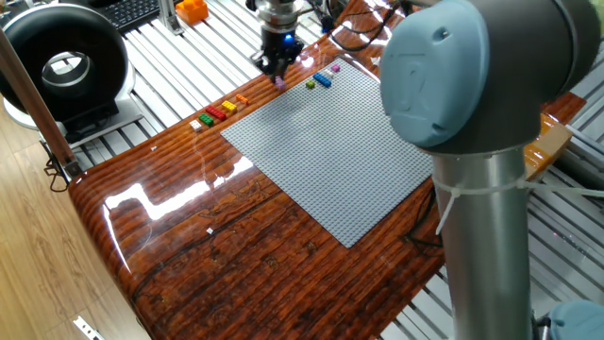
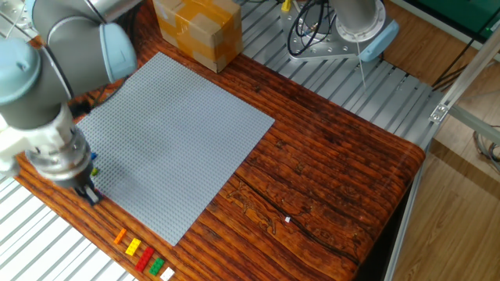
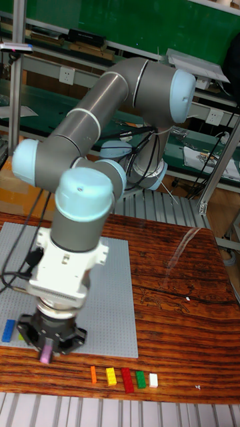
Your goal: Build with small Lego blocks
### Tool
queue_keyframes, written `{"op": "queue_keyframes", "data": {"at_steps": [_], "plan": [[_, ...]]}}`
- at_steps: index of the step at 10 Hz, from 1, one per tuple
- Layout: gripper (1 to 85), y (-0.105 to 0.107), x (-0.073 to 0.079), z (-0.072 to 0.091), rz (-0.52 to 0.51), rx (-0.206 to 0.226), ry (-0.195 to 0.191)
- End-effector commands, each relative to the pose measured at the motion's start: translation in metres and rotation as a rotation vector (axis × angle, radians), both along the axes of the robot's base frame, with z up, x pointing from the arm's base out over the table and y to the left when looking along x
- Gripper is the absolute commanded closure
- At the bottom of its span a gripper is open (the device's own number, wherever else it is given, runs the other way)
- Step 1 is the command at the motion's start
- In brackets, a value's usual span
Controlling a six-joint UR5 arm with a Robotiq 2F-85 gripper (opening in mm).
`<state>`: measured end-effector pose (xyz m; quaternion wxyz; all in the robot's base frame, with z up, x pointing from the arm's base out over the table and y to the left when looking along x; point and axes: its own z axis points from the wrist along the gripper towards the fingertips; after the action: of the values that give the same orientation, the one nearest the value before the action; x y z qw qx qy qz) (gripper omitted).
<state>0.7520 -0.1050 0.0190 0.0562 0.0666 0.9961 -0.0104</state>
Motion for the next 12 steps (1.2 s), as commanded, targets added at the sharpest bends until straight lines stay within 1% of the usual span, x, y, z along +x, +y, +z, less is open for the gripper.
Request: {"op": "queue_keyframes", "data": {"at_steps": [1,3,4,5,6,7,8,9,10,11,12], "plan": [[84.7,-0.032,-0.02,0.005,-0.011,-0.018,-0.021],[84.7,-0.041,-0.035,0.004,-0.012,-0.044,-0.003],[84.7,-0.04,-0.038,0.001,-0.021,-0.039,-0.002],[84.7,-0.039,-0.043,-0.001,-0.028,-0.032,0.012],[84.7,-0.037,-0.047,-0.003,-0.02,-0.024,0.017],[84.7,-0.033,-0.049,-0.005,-0.016,-0.02,0.016],[84.7,-0.024,-0.049,-0.005,-0.003,-0.012,0.013],[84.7,-0.02,-0.049,-0.003,-0.005,-0.022,0.018],[84.7,-0.019,-0.051,0.001,-0.012,-0.043,0.031],[84.7,-0.017,-0.052,0.005,-0.015,-0.055,0.039],[84.7,-0.016,-0.052,0.004,-0.005,-0.053,0.033]]}}
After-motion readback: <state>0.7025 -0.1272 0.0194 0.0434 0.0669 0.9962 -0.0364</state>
